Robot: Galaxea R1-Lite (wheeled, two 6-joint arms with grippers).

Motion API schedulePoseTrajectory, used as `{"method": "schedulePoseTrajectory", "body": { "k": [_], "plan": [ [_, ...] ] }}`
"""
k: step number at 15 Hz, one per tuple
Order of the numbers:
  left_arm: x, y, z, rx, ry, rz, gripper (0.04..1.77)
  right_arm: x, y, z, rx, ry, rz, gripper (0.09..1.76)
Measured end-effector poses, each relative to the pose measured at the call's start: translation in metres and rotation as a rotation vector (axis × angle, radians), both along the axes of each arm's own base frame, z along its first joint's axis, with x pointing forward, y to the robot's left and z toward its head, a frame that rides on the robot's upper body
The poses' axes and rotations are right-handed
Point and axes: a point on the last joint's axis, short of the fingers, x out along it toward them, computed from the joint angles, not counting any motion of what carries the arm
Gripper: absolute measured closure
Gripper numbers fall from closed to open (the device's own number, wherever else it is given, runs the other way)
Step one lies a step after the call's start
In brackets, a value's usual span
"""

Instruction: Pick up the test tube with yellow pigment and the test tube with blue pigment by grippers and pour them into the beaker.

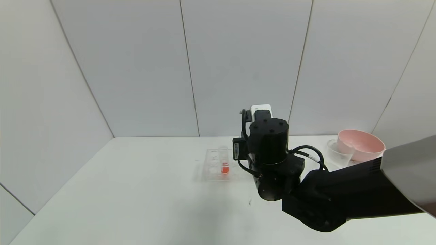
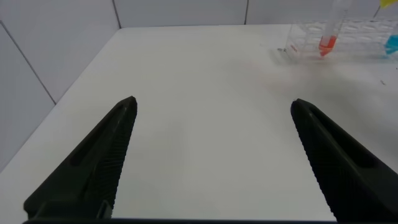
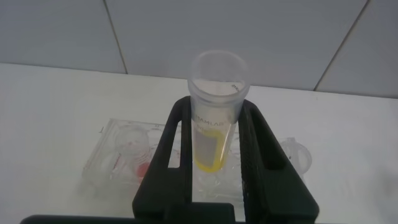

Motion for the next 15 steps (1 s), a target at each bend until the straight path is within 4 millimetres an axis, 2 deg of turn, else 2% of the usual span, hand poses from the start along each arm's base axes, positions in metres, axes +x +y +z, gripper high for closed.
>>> {"method": "schedulePoseTrajectory", "body": {
  "k": [5, 8, 11, 15],
  "plan": [
    [0.0, 0.0, 0.0, 0.0, 0.0, 0.0, 0.05, -0.007, -0.009, 0.007, -0.017, -0.003, 0.015, 1.34],
    [0.0, 0.0, 0.0, 0.001, 0.0, 0.0, 0.05, -0.017, -0.026, 0.013, -0.019, 0.013, 0.097, 1.34],
    [0.0, 0.0, 0.0, 0.0, 0.0, 0.0, 0.05, -0.03, -0.06, 0.015, -0.04, 0.049, 0.197, 1.34],
    [0.0, 0.0, 0.0, 0.001, 0.0, 0.0, 0.05, -0.044, -0.126, 0.02, -0.076, 0.08, 0.308, 1.34]
  ]
}}
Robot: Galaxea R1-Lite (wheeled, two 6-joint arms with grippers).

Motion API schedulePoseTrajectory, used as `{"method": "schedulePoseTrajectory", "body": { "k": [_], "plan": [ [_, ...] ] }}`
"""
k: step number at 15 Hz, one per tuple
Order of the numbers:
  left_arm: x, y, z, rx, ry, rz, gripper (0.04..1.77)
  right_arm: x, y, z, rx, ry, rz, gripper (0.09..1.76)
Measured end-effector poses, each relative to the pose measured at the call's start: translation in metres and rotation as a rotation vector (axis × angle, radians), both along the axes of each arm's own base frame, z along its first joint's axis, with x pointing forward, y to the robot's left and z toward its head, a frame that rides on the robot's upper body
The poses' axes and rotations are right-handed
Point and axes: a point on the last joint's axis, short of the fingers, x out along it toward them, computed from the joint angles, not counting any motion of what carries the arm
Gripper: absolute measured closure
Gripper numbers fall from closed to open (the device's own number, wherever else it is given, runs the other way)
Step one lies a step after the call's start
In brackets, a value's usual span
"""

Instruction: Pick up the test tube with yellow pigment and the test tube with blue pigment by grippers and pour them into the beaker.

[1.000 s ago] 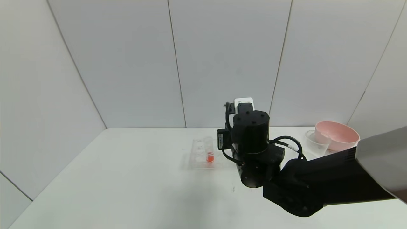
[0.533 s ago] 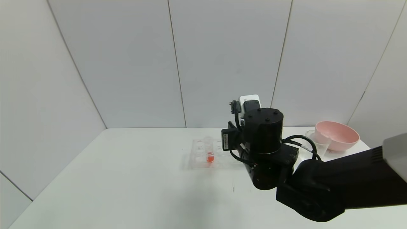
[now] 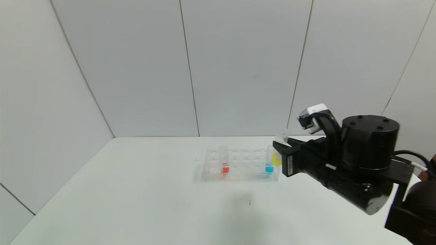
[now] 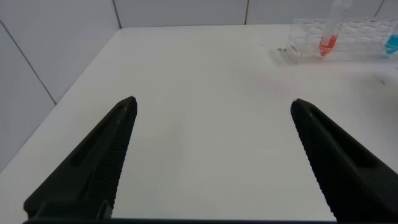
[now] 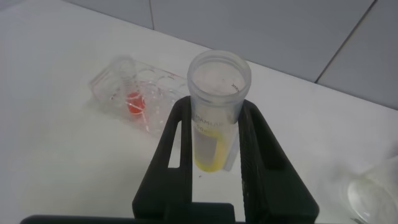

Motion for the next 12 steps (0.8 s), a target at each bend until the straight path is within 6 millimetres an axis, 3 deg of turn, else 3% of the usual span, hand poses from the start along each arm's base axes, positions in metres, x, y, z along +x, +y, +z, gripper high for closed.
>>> {"method": "schedulePoseTrajectory", "body": {
  "k": [6, 12],
  "plan": [
    [0.0, 0.0, 0.0, 0.0, 0.0, 0.0, 0.05, -0.004, -0.098, -0.002, -0.077, 0.004, 0.073, 1.34],
    [0.0, 0.0, 0.0, 0.0, 0.0, 0.0, 0.05, 0.0, -0.163, -0.003, -0.152, 0.119, 0.151, 1.34]
  ]
}}
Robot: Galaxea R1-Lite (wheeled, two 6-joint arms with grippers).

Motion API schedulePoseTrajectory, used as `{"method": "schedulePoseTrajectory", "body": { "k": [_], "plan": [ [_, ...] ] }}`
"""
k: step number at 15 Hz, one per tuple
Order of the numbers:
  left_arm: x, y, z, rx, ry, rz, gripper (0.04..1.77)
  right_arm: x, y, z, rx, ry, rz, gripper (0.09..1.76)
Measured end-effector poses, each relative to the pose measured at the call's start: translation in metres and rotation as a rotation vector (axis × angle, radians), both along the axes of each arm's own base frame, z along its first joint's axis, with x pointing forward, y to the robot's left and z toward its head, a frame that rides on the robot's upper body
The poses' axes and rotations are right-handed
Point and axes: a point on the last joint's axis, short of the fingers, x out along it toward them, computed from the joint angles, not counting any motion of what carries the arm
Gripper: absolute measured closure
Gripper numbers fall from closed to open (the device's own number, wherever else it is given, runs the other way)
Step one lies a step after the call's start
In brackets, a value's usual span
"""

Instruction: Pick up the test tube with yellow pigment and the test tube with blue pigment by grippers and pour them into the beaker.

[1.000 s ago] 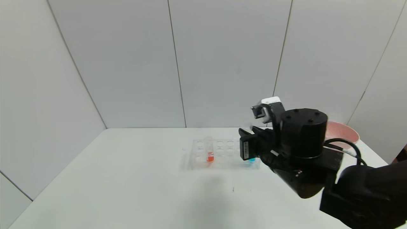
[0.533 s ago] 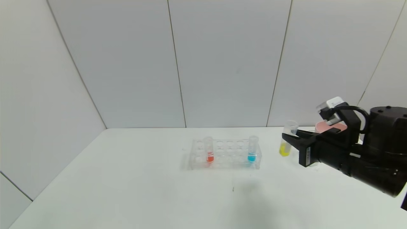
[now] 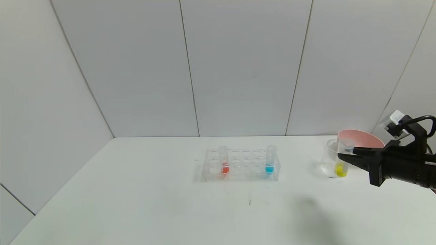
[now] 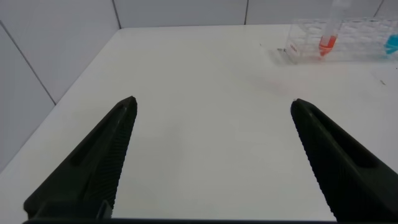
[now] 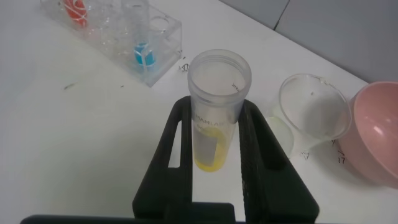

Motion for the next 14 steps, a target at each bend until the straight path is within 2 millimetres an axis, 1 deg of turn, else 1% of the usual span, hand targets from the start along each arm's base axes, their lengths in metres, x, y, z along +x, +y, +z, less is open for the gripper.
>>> {"method": "schedulePoseTrajectory", "body": {
  "k": [2, 4, 7, 10, 14],
  "plan": [
    [0.0, 0.0, 0.0, 0.0, 0.0, 0.0, 0.05, 0.002, -0.018, 0.009, -0.018, 0.057, 0.011, 1.34],
    [0.0, 0.0, 0.0, 0.0, 0.0, 0.0, 0.05, 0.005, -0.034, 0.022, -0.049, 0.086, 0.01, 1.34],
    [0.0, 0.0, 0.0, 0.0, 0.0, 0.0, 0.05, 0.017, -0.051, 0.036, -0.116, 0.096, 0.013, 1.34],
    [0.0, 0.0, 0.0, 0.0, 0.0, 0.0, 0.05, 0.037, -0.06, 0.037, -0.17, 0.097, 0.013, 1.34],
    [0.0, 0.0, 0.0, 0.0, 0.0, 0.0, 0.05, 0.066, -0.067, 0.047, -0.223, 0.14, -0.015, 1.34]
  ]
}}
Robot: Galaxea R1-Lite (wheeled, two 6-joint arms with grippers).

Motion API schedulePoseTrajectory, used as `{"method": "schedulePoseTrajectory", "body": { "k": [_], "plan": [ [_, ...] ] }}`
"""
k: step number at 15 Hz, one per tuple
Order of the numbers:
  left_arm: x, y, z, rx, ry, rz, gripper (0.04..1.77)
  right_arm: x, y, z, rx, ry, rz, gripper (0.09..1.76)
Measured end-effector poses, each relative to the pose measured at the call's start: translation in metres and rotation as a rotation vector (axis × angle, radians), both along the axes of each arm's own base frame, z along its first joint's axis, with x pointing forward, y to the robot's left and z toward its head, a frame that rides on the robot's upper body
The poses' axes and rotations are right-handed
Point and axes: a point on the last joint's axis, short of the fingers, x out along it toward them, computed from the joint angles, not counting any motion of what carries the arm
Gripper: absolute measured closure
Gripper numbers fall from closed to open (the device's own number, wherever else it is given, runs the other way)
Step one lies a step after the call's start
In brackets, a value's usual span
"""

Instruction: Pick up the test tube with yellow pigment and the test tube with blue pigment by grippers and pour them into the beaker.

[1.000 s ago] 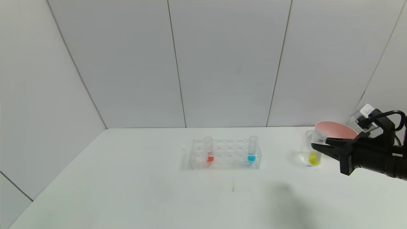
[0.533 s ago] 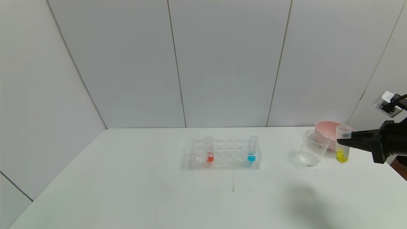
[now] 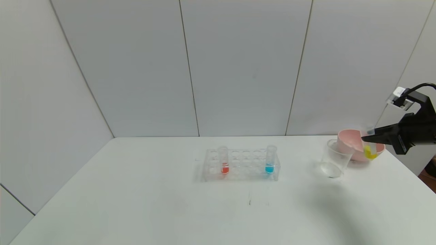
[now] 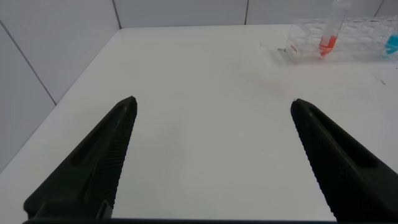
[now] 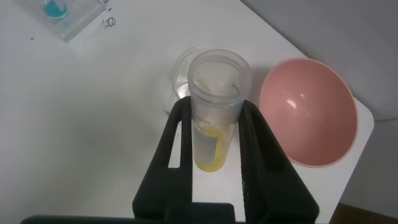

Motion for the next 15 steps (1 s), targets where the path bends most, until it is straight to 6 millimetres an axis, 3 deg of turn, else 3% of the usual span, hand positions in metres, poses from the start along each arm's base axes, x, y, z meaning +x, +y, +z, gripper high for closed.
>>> {"method": "schedulePoseTrajectory", "body": {
  "k": [6, 15],
  "plan": [
    [0.0, 0.0, 0.0, 0.0, 0.0, 0.0, 0.05, 0.033, -0.009, 0.01, -0.129, 0.091, -0.007, 1.34],
    [0.0, 0.0, 0.0, 0.0, 0.0, 0.0, 0.05, 0.049, -0.013, 0.029, -0.356, 0.126, 0.141, 1.34]
  ]
}}
